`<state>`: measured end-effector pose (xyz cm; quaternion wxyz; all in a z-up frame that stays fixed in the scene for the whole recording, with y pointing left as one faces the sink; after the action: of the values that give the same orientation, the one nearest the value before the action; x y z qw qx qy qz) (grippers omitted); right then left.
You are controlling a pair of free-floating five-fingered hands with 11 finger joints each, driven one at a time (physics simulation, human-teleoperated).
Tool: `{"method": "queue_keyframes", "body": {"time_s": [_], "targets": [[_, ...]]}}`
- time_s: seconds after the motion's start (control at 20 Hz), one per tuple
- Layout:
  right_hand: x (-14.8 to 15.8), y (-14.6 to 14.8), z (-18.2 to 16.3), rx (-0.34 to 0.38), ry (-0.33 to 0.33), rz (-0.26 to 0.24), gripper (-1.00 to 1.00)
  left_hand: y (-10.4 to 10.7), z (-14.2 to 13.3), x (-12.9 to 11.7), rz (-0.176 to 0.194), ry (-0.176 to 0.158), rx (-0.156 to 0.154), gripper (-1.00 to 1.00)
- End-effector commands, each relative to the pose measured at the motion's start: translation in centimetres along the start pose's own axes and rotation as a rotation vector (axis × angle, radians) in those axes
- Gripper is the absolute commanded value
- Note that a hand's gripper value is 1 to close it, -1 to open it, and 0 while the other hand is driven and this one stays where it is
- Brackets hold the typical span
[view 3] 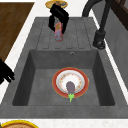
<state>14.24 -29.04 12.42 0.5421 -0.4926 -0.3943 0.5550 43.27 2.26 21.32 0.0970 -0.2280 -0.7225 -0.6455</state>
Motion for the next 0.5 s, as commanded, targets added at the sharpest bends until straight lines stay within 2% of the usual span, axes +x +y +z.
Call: {"method": "queue_keyframes", "body": {"time_s": [0.0, 0.2, 0.45], "targets": [[0.0, 0.0, 0.0, 0.0, 0.0, 0.0, 0.0, 0.5, 2.6, 1.6, 0.003, 0.008, -0.015, 1.0], [0.0, 0.0, 0.0, 0.0, 0.0, 0.0, 0.0, -0.7, 4.8, 3.3, -0.012, 0.021, -0.035, 1.0], [0.0, 0.0, 0.0, 0.0, 0.0, 0.0, 0.0, -2.4, 7.6, 5.1, -0.005, 0.043, -0.036, 1.0]]}}
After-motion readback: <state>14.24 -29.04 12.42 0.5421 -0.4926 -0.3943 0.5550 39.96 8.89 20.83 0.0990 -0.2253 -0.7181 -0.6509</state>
